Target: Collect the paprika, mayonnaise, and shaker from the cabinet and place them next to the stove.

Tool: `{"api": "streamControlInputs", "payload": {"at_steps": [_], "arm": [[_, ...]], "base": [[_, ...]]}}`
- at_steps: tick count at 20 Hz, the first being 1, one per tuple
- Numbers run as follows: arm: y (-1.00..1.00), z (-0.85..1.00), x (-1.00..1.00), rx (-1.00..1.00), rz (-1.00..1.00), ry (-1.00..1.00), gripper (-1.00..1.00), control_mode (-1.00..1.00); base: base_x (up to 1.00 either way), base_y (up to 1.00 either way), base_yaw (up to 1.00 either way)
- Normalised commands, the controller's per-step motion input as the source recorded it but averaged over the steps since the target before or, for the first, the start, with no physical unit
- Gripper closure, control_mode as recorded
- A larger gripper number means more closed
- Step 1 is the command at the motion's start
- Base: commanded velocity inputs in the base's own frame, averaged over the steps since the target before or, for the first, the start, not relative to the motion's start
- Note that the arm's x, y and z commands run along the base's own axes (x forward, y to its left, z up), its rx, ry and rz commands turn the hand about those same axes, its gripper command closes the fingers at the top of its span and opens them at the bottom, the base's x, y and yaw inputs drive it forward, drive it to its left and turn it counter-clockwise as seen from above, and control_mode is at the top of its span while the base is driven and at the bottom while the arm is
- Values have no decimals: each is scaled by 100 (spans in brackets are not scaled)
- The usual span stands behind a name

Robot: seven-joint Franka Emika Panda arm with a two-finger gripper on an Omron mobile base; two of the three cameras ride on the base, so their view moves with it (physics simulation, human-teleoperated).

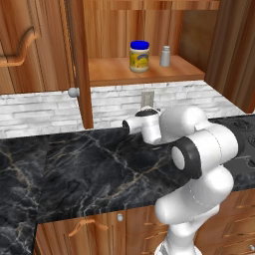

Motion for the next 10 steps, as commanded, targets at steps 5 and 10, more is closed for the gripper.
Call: {"api": "streamControlInputs", "payload": {"at_steps": [5,10], "arm": [[9,5,-15,0,0,0,-100,-100],[-6,16,-15,3,0,2,-100,-100]], "base": [[0,0,0],[0,0,0]]}}
